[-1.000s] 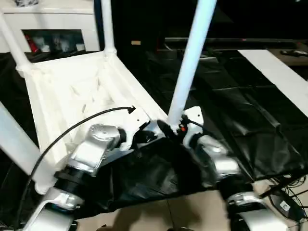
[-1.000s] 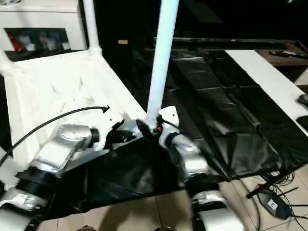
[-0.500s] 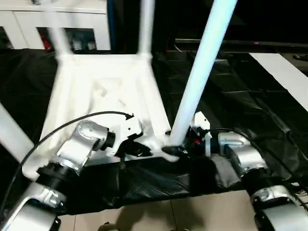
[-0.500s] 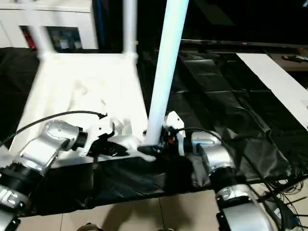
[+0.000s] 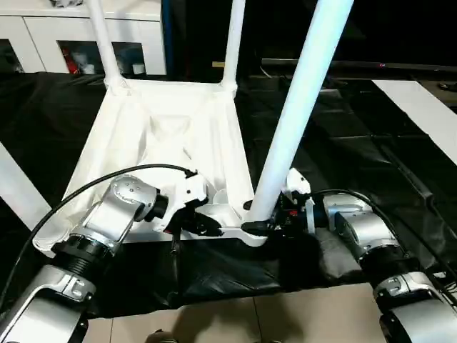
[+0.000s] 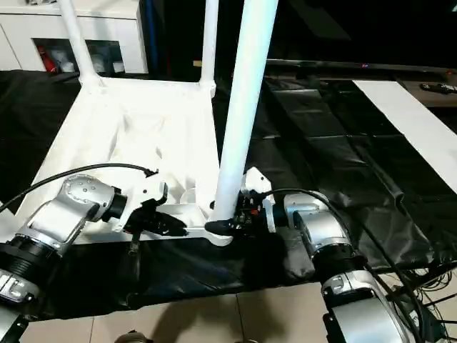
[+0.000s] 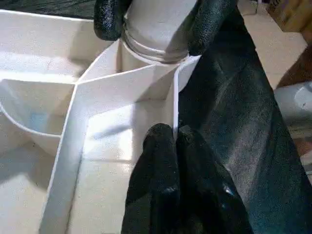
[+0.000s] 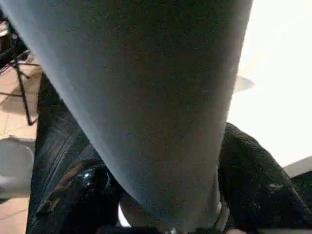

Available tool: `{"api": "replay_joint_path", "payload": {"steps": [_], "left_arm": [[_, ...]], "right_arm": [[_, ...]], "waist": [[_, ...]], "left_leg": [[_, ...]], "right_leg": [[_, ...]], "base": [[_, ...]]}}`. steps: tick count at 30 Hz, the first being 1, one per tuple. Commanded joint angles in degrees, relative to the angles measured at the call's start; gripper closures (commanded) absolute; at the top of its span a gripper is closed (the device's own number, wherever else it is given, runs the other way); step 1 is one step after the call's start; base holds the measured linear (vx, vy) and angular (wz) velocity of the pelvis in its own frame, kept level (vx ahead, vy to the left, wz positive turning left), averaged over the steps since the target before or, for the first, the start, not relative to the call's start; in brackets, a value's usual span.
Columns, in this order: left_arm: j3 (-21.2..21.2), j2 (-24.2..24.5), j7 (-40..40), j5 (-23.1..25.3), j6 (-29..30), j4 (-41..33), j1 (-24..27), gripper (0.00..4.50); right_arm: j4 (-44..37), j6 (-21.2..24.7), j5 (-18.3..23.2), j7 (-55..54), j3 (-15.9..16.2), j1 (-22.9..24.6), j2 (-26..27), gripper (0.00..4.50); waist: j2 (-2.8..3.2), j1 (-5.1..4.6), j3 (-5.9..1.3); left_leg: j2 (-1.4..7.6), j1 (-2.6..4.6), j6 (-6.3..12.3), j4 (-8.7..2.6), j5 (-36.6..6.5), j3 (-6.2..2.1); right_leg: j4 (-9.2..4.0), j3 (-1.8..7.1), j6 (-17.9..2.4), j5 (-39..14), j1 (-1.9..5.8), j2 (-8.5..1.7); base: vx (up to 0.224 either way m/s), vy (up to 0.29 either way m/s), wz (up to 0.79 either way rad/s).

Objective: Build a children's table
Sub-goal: Rotate leg to tighten

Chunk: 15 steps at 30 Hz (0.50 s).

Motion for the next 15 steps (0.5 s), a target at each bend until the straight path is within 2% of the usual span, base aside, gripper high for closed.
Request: {"api": "replay_joint_path", "payload": {"steps": [1,2,3,4,5,6,7,8,9,10,11,13,14,15], "left_arm": [[1.71,-2.69,4.53,-1.34,0.97,-1.32,-1.02,4.50],[3.00,-3.65,7.70,-1.20,2.18,-1.71,-0.76,4.50],[3.92,-4.43,10.46,-0.94,3.68,-2.72,-0.33,4.50],[4.08,-4.61,11.05,-0.87,4.01,-2.98,-0.22,4.50],[4.43,-5.10,13.20,-0.23,4.87,-4.40,0.49,4.50],[4.55,-5.25,13.74,-0.12,5.11,-4.74,0.68,4.50],[5.33,-6.12,15.85,-0.14,6.48,-6.20,1.51,4.50],[5.68,-6.53,16.81,-0.17,7.11,-6.99,1.94,4.50],[6.12,-7.56,18.95,0.00,8.50,-9.35,3.41,4.50],[6.01,-7.96,19.70,0.12,8.76,-10.18,4.12,4.50],[5.94,-8.12,19.99,0.16,8.84,-10.50,4.41,4.50],[5.43,-8.48,19.76,-0.32,7.38,-10.66,5.20,4.50],[4.49,-7.97,18.52,-0.30,4.57,-10.03,5.36,4.50],[4.30,-7.82,18.28,-0.21,4.01,-9.88,5.35,4.50]], "right_arm": [[0.23,1.58,0.39,-4.88,-0.32,1.56,2.17,2.03],[0.76,0.81,-0.14,-10.79,-2.03,2.37,3.55,2.03],[1.30,-0.06,-0.69,-16.47,-3.48,3.19,4.99,2.04],[1.42,-0.27,-0.81,-17.66,-3.78,3.38,5.28,2.04],[2.12,-0.30,-1.27,-23.08,-5.00,3.85,6.70,2.05],[2.27,-0.32,-1.34,-24.26,-5.26,3.94,7.05,2.05],[2.73,-0.59,-1.40,-28.32,-6.24,4.23,8.56,2.05],[2.90,-0.60,-1.47,-30.60,-6.74,4.34,9.39,2.06],[2.96,-0.80,-1.73,-37.17,-8.05,4.55,12.07,2.07],[2.46,-0.89,-1.61,-39.30,-8.40,4.80,13.42,2.07],[2.21,-0.95,-1.52,-39.99,-8.51,4.92,13.94,2.07],[1.02,-2.29,-3.07,-41.67,-7.33,5.09,15.13,2.07],[0.37,-4.14,-4.77,-41.19,-5.79,5.15,14.96,2.07],[0.31,-4.46,-4.99,-40.99,-5.57,5.15,14.87,1.72]], "waist": [[0.88,-0.34,-3.46],[0.87,-0.41,-3.40],[1.02,-0.59,-3.37],[1.02,-0.59,-3.37],[0.73,-1.05,-3.42],[0.69,-1.40,-3.35],[0.86,-1.84,-3.23],[0.88,-2.00,-3.32],[0.64,-2.28,-3.41],[0.84,-2.66,-3.38],[0.79,-3.02,-3.45],[0.95,-3.32,-3.45],[1.00,-3.37,-3.48],[1.01,-3.34,-3.44]], "left_leg": [[0.29,0.19,0.84,-3.72,-14.67,0.69],[0.25,0.19,0.49,-3.80,-15.23,0.58],[0.18,0.40,-0.55,-3.91,-16.50,0.45],[0.18,0.40,-0.55,-3.91,-16.50,0.45],[0.02,0.05,-1.02,-4.05,-16.95,0.24],[0.06,-0.19,-1.17,-4.18,-16.95,0.16],[-0.10,-0.34,-1.18,-4.19,-17.60,0.07],[0.03,-0.34,-1.35,-4.22,-17.67,-0.03],[-0.12,-0.48,-1.16,-4.13,-17.20,-0.02],[-0.07,-0.51,-1.27,-4.23,-16.67,0.00],[-0.14,-0.52,-1.05,-4.16,-16.82,-0.06],[-0.17,-0.38,-0.54,-4.12,-16.93,0.04],[-0.16,-0.31,-0.34,-4.11,-16.82,0.10],[-0.20,-0.30,-0.14,-4.12,-17.03,0.11]], "right_leg": [[-3.87,2.13,-12.06,-12.81,3.11,-2.19],[-3.98,2.11,-11.76,-14.04,3.08,-2.26],[-4.37,2.10,-10.42,-17.74,2.90,-2.39],[-4.37,2.10,-10.42,-17.74,2.90,-2.39],[-4.58,1.95,-8.92,-20.54,3.17,-2.37],[-4.63,1.93,-8.49,-21.11,3.22,-2.37],[-4.93,1.76,-7.40,-23.89,3.15,-2.35],[-4.93,1.77,-7.12,-24.34,3.17,-2.48],[-5.13,1.74,-6.71,-24.21,3.20,-2.37],[-4.99,1.89,-7.01,-22.85,2.97,-2.31],[-5.01,1.79,-7.00,-22.70,3.02,-2.22],[-5.01,1.87,-7.35,-21.21,2.77,-1.93],[-4.94,1.89,-7.72,-19.89,2.71,-1.81],[-5.00,1.89,-7.80,-19.64,2.70,-1.81]], "base": [[0.000,0.000,0.00],[0.000,0.000,0.00],[0.000,0.000,0.00],[0.000,0.000,0.00],[0.000,0.000,0.00],[0.000,0.000,0.00],[0.000,0.000,0.00],[0.000,0.000,0.00],[0.000,0.000,0.00],[0.000,0.000,0.00],[0.000,0.000,0.00],[0.000,0.000,0.00],[0.000,0.000,0.00],[0.000,0.000,0.00]]}}
